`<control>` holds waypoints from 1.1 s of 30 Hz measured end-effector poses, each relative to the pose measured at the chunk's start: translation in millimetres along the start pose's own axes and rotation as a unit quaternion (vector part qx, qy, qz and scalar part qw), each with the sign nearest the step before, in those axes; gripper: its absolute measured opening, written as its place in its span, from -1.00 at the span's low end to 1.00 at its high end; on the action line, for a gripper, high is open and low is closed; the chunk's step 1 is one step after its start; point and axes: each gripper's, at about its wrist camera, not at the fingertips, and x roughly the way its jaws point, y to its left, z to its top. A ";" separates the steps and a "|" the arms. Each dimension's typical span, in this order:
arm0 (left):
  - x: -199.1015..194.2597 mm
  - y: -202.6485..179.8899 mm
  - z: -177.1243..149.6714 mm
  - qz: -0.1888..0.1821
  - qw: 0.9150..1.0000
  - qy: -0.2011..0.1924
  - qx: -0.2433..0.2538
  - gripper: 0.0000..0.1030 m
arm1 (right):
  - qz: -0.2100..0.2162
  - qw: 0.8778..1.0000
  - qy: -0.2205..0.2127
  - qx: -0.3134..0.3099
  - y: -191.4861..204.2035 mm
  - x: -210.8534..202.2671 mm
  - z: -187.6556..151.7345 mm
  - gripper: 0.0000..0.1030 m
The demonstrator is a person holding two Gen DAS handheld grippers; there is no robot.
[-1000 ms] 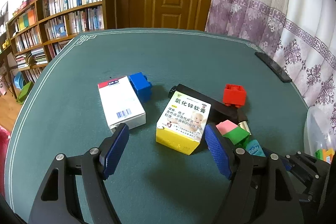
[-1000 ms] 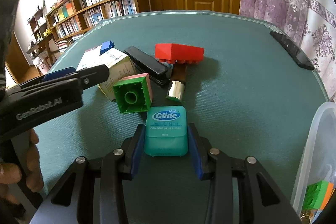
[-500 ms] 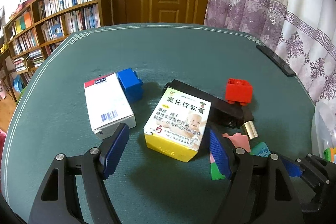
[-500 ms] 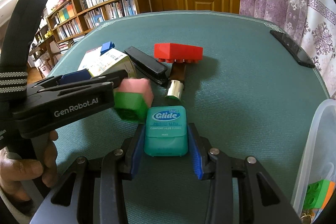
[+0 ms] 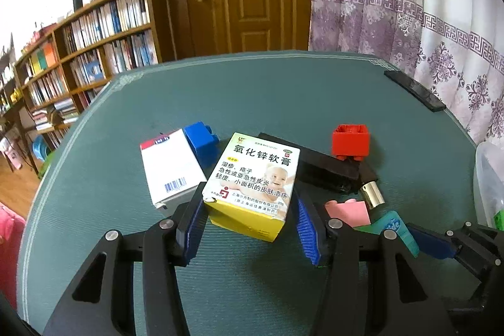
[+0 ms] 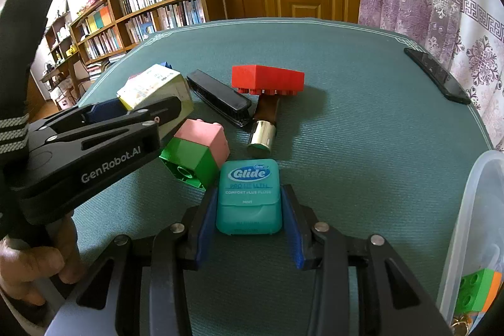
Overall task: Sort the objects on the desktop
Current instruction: 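Grasp the yellow-and-white medicine box with the left tool while the right tool holds the floss box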
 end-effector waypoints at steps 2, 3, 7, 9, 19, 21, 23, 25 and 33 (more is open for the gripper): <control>-3.1 -1.4 -0.1 0.005 1.000 -0.006 0.004 0.06 | 0.000 1.000 0.000 0.000 -0.1 0.0 0.1 -0.15; -4.6 -1.9 -0.2 0.007 1.000 -0.008 0.006 0.06 | 0.000 1.000 0.000 0.000 -0.2 -0.1 0.0 -0.15; -9.0 -3.2 -0.5 0.007 1.000 -0.015 0.007 0.06 | 0.000 1.000 0.000 0.000 -0.1 -0.1 0.0 -0.15; -10.1 -4.0 -0.5 0.005 1.000 -0.015 0.006 0.06 | 0.000 1.000 0.000 0.000 -0.3 -0.2 0.0 -0.15; -20.7 -0.4 0.7 -0.036 0.999 -0.013 -0.015 0.06 | 0.001 1.000 -0.003 0.011 -5.3 -1.3 3.2 -0.15; -23.3 -0.4 1.0 -0.048 0.999 -0.011 -0.021 0.06 | -0.001 1.000 -0.005 0.016 -8.2 -1.8 4.1 -0.15; -25.9 0.5 0.8 -0.058 0.998 -0.007 -0.027 0.06 | -0.002 1.000 -0.007 0.019 -10.2 -2.7 4.3 -0.15; -29.2 0.6 0.7 -0.064 0.997 -0.008 -0.030 0.06 | -0.004 1.000 -0.008 0.023 -11.8 -4.5 4.0 -0.14; -47.9 -4.6 0.2 -0.064 0.997 -0.023 -0.024 0.06 | -0.022 0.999 -0.022 0.023 -13.6 -15.4 0.7 -0.15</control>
